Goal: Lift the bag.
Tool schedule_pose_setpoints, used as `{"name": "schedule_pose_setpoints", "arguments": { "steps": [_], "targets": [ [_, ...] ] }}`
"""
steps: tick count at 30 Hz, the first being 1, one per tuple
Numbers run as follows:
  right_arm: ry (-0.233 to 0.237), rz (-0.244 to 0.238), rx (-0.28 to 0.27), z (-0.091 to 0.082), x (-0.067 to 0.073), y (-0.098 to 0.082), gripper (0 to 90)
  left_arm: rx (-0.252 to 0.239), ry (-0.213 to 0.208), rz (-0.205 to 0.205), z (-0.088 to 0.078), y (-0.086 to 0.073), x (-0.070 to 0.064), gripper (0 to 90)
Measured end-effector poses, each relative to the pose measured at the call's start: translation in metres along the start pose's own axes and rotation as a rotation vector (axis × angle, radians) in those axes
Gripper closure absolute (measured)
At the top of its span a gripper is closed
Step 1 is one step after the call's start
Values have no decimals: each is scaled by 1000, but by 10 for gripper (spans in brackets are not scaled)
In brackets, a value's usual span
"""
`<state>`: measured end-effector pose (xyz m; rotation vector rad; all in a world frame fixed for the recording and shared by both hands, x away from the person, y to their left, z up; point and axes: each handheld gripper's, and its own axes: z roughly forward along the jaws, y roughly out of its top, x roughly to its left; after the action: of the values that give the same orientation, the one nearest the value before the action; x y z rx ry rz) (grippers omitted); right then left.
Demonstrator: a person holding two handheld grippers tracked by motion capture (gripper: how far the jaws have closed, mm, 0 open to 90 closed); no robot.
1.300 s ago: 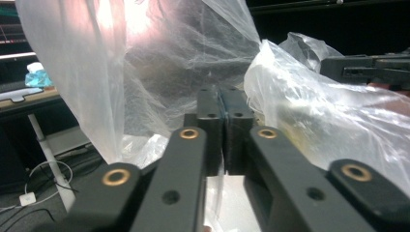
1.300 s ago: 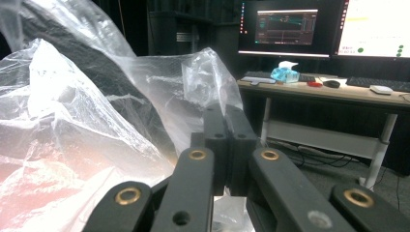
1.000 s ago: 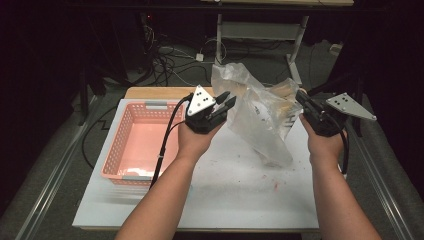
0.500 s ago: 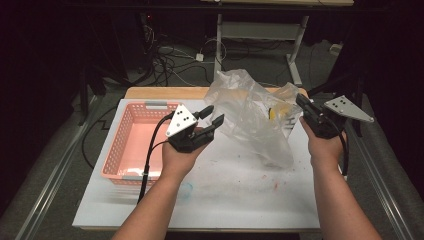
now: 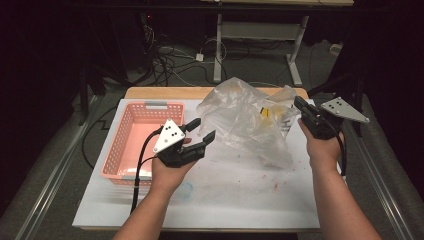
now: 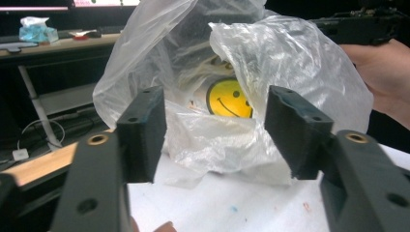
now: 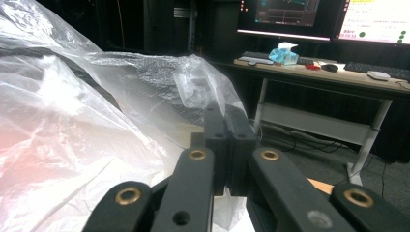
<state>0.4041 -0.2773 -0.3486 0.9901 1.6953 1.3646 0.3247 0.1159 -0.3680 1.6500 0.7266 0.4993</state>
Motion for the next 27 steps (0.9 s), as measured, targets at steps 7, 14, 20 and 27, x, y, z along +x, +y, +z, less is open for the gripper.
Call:
{"name": "schedule_pose_setpoints", "arguments": {
  "steps": [7, 14, 20, 27],
  "targets": [
    [5, -8, 7, 0, 2, -2, 900, 49, 25, 1, -14, -15, -2, 228],
    [15, -18, 18, -2, 3, -6, 900, 109, 66, -25, -30, -28, -8, 43],
    [22, -23, 22, -3, 6, -7, 900, 178, 23, -51, -31, -50, -24, 0],
    [41, -29, 22, -7, 11, -5, 900, 234, -21, -34, -14, -69, -36, 0]
  ]
}}
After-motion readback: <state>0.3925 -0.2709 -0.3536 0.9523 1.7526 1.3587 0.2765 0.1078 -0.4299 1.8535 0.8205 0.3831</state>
